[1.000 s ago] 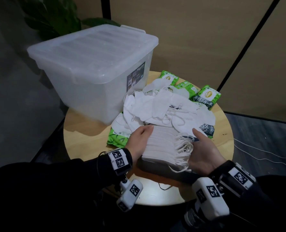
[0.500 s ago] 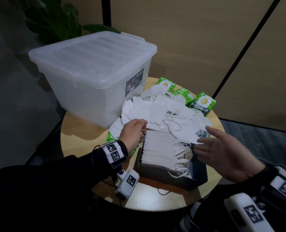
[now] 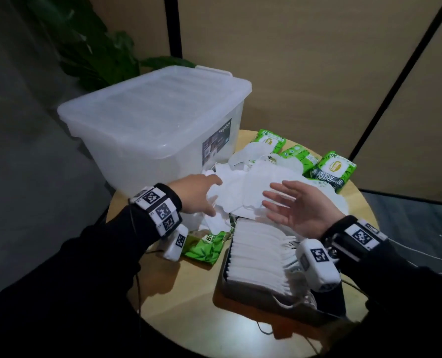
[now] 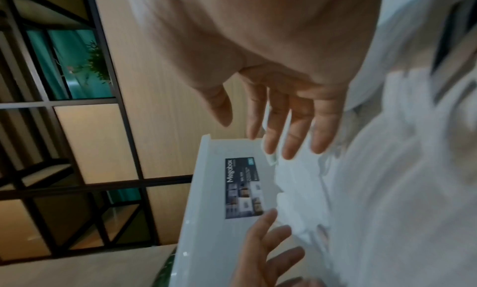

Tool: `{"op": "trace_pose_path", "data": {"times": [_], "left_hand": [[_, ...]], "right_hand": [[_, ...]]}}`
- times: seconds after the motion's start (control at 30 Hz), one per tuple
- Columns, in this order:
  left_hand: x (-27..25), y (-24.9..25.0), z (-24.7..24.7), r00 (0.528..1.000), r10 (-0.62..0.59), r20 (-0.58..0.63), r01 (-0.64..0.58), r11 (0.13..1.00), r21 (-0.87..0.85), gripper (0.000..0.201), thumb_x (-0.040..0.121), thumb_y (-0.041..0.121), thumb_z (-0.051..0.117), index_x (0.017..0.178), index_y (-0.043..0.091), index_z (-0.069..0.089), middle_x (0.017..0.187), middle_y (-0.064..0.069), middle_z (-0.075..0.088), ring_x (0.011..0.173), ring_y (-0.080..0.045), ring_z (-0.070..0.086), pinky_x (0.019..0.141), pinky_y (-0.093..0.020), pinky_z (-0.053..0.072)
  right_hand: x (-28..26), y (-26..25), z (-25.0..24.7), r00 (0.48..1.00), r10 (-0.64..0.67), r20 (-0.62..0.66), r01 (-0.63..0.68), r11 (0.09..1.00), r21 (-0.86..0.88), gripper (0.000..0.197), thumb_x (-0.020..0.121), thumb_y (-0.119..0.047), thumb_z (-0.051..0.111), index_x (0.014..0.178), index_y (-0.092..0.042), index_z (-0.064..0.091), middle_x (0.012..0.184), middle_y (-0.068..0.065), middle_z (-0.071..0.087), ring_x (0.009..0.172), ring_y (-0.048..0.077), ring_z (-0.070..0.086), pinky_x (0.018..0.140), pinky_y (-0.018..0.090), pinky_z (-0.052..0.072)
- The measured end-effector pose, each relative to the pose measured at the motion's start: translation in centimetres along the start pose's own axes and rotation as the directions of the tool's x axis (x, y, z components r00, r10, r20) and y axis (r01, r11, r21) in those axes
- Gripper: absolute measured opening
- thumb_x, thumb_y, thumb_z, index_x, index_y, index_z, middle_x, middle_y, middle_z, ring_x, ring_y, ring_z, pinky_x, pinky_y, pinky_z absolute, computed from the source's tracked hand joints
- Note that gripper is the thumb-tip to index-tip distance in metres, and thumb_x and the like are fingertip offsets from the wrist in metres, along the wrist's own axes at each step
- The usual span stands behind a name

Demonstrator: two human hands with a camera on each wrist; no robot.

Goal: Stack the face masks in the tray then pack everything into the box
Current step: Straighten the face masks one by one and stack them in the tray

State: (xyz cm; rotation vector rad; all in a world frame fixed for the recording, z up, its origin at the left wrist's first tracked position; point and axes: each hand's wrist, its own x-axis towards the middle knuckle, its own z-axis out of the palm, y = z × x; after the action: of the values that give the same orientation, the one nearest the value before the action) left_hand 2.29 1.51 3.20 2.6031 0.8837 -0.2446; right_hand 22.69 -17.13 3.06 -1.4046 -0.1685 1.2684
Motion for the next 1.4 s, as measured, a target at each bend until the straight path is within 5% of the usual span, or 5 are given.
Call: {"op": "trace_pose_path", "data": {"times": [0.23, 0.43, 0.8, 1.2, 1.4], "left_hand": [[3.9, 1.0, 3.3, 0.991, -0.102, 0.087, 0.08, 0.972, 0.221, 0.111, 0.068, 0.055, 0.084, 0.15, 0.046, 0.009, 0.145, -0.01, 0.035, 0.112, -0.037, 0.061, 0.083, -0.042, 0.055], [7.1, 1.7, 1.6, 0.972, -0.057, -0.23, 0.014, 0.982, -0.187, 0.03, 0.092, 0.008, 0.064, 0.114, 0.027, 0.071, 0.121, -0.005, 0.069, 0.096, -0.02, 0.067, 0.088, -0.029, 0.053], [6.0, 6.2, -1.8, 0.861, 0.122, -0.494, -0.476, 0.54, -0.694, 0.033, 0.091, -0.004, 0.07, 0.116, 0.017, 0.074, 0.113, -0.009, 0.075, 0.108, -0.025, 0.073, 0.102, -0.039, 0.056], [3.8, 6.6, -2.9, 0.876, 0.396, -0.274, -0.323, 0.062, -0.944, 0.07, 0.076, -0.026, 0.05, 0.134, 0.013, 0.052, 0.153, -0.012, 0.051, 0.14, -0.031, 0.052, 0.117, -0.044, 0.041], [6.2, 4.6, -1.7, 0.932, 0.054, -0.358, -0.239, 0.834, -0.497, 0.029, 0.089, -0.01, 0.054, 0.086, 0.016, 0.069, 0.092, -0.001, 0.075, 0.088, -0.021, 0.074, 0.081, -0.038, 0.057]], "right_hand": [[3.5, -2.1, -1.4, 0.996, 0.093, 0.011, -0.089, 0.982, -0.169, 0.031, 0.094, -0.032, 0.062, 0.116, -0.012, 0.068, 0.114, 0.015, 0.069, 0.101, 0.038, 0.066, 0.079, 0.045, 0.052], [4.5, -3.1, -2.8, 0.994, 0.097, 0.041, -0.084, 0.965, -0.247, 0.03, 0.095, -0.033, 0.063, 0.117, -0.013, 0.067, 0.112, 0.011, 0.064, 0.096, 0.037, 0.067, 0.077, 0.043, 0.053], [4.3, -4.5, -2.2, 0.964, -0.247, -0.096, 0.203, 0.921, -0.331, 0.034, 0.084, -0.031, 0.08, 0.116, -0.021, 0.075, 0.119, -0.005, 0.067, 0.102, 0.02, 0.061, 0.083, 0.04, 0.049], [3.6, -3.3, -1.0, 0.819, -0.542, 0.188, 0.517, 0.554, -0.652, 0.068, 0.067, -0.043, 0.094, 0.127, -0.032, 0.064, 0.123, -0.007, 0.066, 0.113, 0.006, 0.062, 0.093, 0.029, 0.053], [5.7, -3.7, -2.7, 0.893, -0.447, 0.049, 0.25, 0.405, -0.879, 0.012, 0.086, -0.014, 0.075, 0.092, -0.023, 0.076, 0.1, 0.001, 0.076, 0.088, 0.018, 0.068, 0.066, 0.025, 0.048]]}}
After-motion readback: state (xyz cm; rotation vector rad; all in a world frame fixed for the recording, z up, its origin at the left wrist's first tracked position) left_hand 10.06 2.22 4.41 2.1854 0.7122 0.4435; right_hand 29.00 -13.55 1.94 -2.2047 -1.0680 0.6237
